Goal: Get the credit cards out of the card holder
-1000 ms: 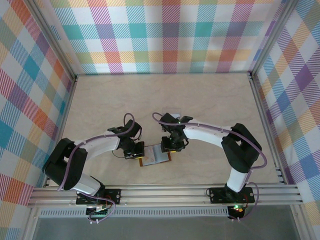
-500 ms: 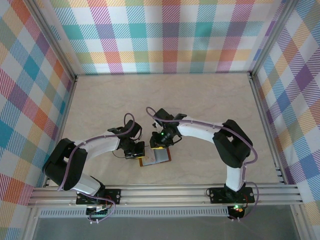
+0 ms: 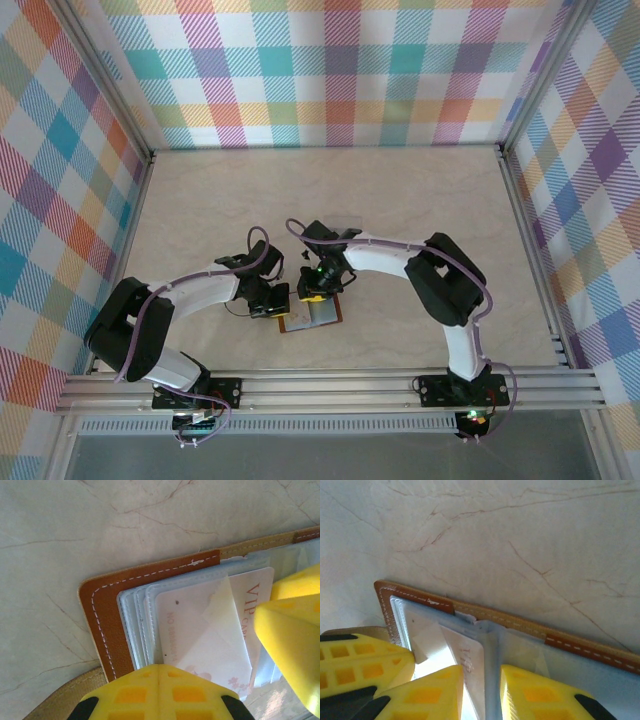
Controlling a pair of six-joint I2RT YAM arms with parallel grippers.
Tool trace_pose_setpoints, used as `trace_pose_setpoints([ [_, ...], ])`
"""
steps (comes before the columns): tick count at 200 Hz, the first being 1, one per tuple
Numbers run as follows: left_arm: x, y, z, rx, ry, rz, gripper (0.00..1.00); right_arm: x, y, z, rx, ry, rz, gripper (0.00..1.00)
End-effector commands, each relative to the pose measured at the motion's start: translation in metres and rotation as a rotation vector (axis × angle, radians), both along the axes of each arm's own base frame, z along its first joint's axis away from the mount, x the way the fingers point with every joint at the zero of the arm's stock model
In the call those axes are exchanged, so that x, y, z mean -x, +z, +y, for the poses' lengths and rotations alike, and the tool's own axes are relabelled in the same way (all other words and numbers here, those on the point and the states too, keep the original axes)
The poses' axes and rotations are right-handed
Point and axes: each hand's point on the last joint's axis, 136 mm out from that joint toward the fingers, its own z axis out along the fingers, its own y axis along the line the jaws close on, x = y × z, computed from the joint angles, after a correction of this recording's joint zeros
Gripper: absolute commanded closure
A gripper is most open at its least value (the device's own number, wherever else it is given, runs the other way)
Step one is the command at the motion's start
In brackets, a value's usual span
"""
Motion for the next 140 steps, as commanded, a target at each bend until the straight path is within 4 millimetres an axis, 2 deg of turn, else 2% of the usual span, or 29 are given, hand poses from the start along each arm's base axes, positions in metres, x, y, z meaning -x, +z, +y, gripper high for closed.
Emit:
trace_pose_setpoints([
  [1, 0.013, -0.012, 0.012, -0.053, -0.003, 0.029, 0.96, 0.001, -0.001, 0.004, 0.000, 0.020, 0.011, 0.73],
  [49, 0.012, -0.012, 0.012, -0.056, -0.003, 0.028, 0.96, 0.004, 0.004, 0.007, -0.032, 0.026, 0.015, 0.75],
  [110, 0.012, -0.015, 0.013, -0.064, -0.004, 0.035, 0.96, 0.006, 0.034, 0.013, -0.121, 0.019, -0.012, 0.78],
  [140, 0.012, -0.015, 0.012, -0.064, -0.005, 0.036, 0.96, 0.008, 0.039, 0.012, -0.136, 0.022, -0.011, 0.79],
])
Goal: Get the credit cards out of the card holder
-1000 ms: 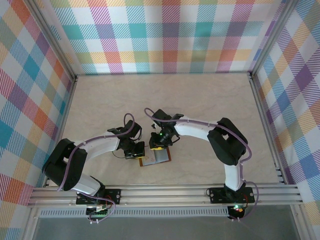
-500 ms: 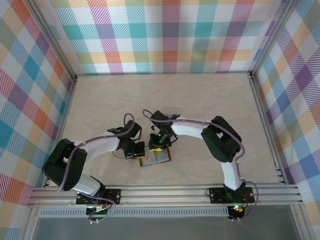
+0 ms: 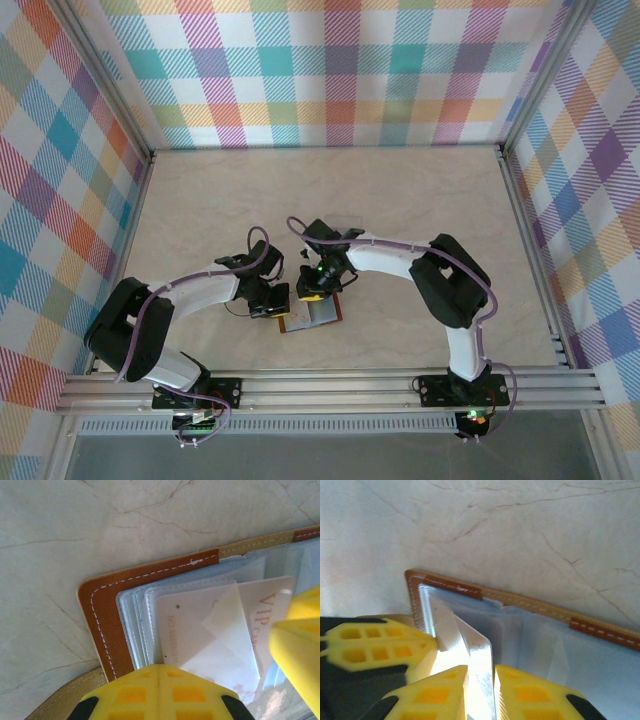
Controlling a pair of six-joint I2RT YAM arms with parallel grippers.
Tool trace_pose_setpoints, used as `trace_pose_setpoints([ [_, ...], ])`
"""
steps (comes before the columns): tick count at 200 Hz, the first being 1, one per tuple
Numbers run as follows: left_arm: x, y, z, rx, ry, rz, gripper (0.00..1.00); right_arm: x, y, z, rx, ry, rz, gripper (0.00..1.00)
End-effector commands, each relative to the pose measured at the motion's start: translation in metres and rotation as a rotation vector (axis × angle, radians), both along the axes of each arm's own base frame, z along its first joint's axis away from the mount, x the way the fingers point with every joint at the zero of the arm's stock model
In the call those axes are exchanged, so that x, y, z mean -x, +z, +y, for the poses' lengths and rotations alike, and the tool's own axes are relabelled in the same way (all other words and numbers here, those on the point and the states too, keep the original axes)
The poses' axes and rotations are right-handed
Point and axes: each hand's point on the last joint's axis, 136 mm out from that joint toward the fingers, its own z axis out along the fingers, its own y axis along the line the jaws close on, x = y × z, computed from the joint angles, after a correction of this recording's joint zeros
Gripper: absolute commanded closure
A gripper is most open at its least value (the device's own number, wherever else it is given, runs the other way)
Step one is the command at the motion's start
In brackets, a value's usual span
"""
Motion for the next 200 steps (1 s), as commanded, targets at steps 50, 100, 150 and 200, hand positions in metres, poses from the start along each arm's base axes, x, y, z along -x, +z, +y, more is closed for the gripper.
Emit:
trace_pose_setpoints([
  [50, 0.013, -0.017, 0.012, -0.068, -0.008, 0.041, 0.96, 0.010, 0.018, 0.013, -0.119, 0.027, 0.021, 0.80],
  [100, 0.014, -0.018, 0.012, -0.072, -0.011, 0.046, 0.96, 0.000, -0.001, -0.006, 0.018, -0.001, -0.021, 0.77],
  [150, 0.012, -0.017, 0.010, -0.071, -0.017, 0.047, 0.96, -0.001, -0.013, -0.007, 0.039, 0.007, -0.003, 0.75],
  [200, 0.012, -0.016, 0.010, -0.070, -0.019, 0.043, 0.96, 0.002, -0.012, 0.003, -0.028, 0.002, 0.023, 0.77],
])
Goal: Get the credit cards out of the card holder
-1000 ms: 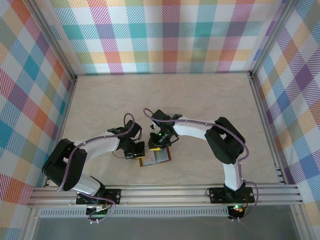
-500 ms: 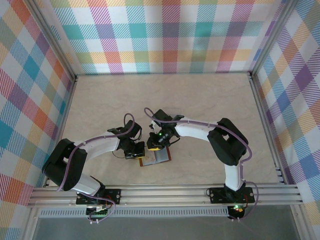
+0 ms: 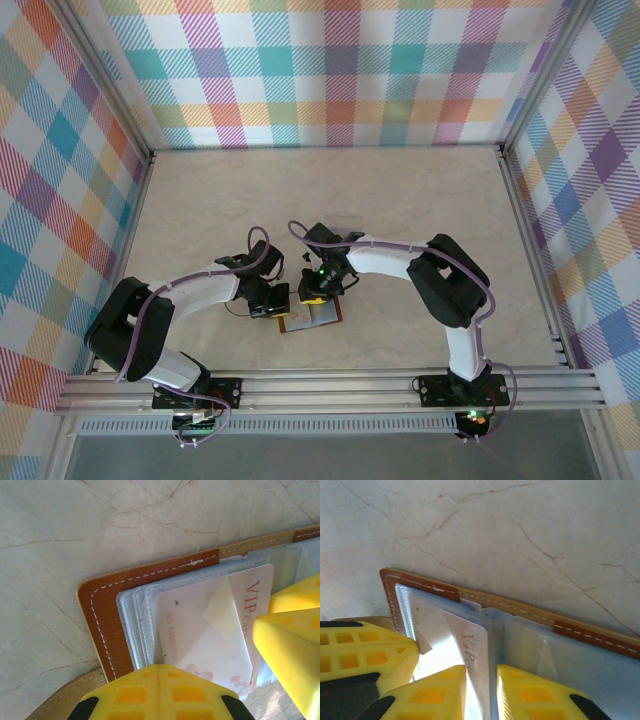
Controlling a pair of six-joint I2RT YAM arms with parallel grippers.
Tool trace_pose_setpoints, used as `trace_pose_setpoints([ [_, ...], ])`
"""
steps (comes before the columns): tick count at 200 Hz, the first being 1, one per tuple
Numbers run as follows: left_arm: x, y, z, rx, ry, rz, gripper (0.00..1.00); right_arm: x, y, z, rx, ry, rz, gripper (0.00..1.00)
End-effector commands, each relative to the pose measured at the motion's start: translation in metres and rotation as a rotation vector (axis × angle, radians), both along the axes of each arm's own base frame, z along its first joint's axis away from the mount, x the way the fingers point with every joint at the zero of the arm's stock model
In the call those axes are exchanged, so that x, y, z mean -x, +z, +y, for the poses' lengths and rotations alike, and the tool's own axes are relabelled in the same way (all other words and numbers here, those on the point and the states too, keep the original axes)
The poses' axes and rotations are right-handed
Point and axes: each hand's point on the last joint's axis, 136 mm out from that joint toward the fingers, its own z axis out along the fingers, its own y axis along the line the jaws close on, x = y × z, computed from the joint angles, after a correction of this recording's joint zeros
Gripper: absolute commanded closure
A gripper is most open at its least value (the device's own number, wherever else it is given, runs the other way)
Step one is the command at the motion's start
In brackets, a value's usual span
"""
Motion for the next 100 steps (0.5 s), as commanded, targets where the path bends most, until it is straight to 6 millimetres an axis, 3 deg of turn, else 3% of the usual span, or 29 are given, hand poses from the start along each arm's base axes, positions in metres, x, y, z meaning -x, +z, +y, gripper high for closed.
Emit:
trace_pose_setpoints([
  [1, 0.011, -0.015, 0.010, -0.069, -0.017, 0.042, 0.96, -0.001, 0.004, 0.007, -0.048, 0.002, 0.013, 0.77],
  [36, 0.012, -0.016, 0.010, -0.071, -0.017, 0.042, 0.96, 0.000, 0.017, 0.011, -0.095, -0.001, 0.000, 0.80],
  [100, 0.013, -0.018, 0.010, -0.072, -0.016, 0.047, 0.96, 0.004, 0.019, 0.013, -0.132, -0.005, 0.013, 0.87],
])
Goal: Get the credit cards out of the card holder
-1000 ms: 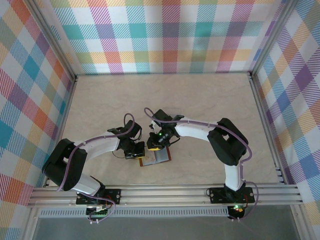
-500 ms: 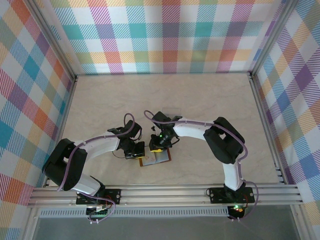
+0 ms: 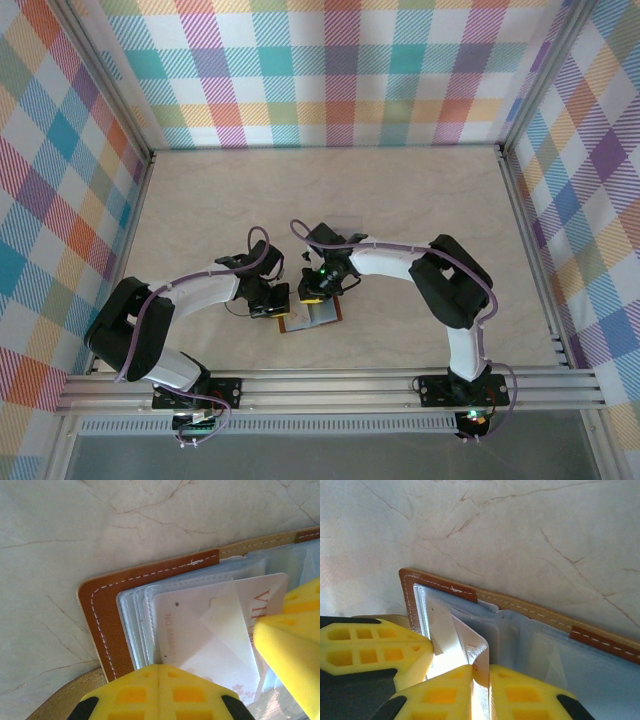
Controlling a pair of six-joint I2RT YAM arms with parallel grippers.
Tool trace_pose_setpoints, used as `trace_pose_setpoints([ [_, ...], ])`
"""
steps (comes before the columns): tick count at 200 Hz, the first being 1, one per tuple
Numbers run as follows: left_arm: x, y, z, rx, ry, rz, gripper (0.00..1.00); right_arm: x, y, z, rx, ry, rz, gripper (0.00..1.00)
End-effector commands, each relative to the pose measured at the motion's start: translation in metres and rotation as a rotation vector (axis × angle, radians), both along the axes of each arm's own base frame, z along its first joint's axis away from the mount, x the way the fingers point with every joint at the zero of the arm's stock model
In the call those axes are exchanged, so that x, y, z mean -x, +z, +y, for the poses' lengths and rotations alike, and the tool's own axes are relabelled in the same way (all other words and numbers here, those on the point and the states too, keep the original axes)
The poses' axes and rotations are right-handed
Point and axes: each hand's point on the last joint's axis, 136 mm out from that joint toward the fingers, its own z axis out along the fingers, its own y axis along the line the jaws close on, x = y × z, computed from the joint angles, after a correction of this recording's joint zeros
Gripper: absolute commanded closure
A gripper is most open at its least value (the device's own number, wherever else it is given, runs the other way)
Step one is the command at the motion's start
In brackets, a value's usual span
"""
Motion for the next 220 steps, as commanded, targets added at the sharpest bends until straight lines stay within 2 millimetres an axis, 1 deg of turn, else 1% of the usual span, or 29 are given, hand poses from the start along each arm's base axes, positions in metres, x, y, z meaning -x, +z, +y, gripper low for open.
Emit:
trace_pose_setpoints([
  [1, 0.013, -0.017, 0.010, -0.071, -0.016, 0.047, 0.96, 0.003, 0.015, 0.008, -0.070, 0.004, 0.008, 0.88],
  [17, 0.014, -0.017, 0.011, -0.074, -0.017, 0.046, 0.96, 0.003, 0.012, 0.005, -0.051, 0.003, 0.005, 0.89],
  [32, 0.014, -0.017, 0.011, -0.076, -0.017, 0.046, 0.96, 0.002, 0.009, -0.001, -0.011, 0.006, -0.013, 0.90],
  [74, 0.014, -0.016, 0.011, -0.077, -0.016, 0.047, 0.96, -0.005, 0.000, -0.036, 0.188, 0.028, -0.095, 0.93],
  [98, 0.014, -0.016, 0.011, -0.079, -0.021, 0.047, 0.96, -0.008, 0.001, -0.047, 0.246, 0.040, -0.126, 0.94],
  [146, 0.014, -0.014, 0.011, -0.077, -0.018, 0.044, 0.96, -0.012, 0.008, -0.059, 0.311, 0.048, -0.168, 0.95],
  [220, 0.013, -0.015, 0.010, -0.075, -0.020, 0.043, 0.95, -0.012, 0.015, -0.058, 0.306, 0.048, -0.169, 0.97],
])
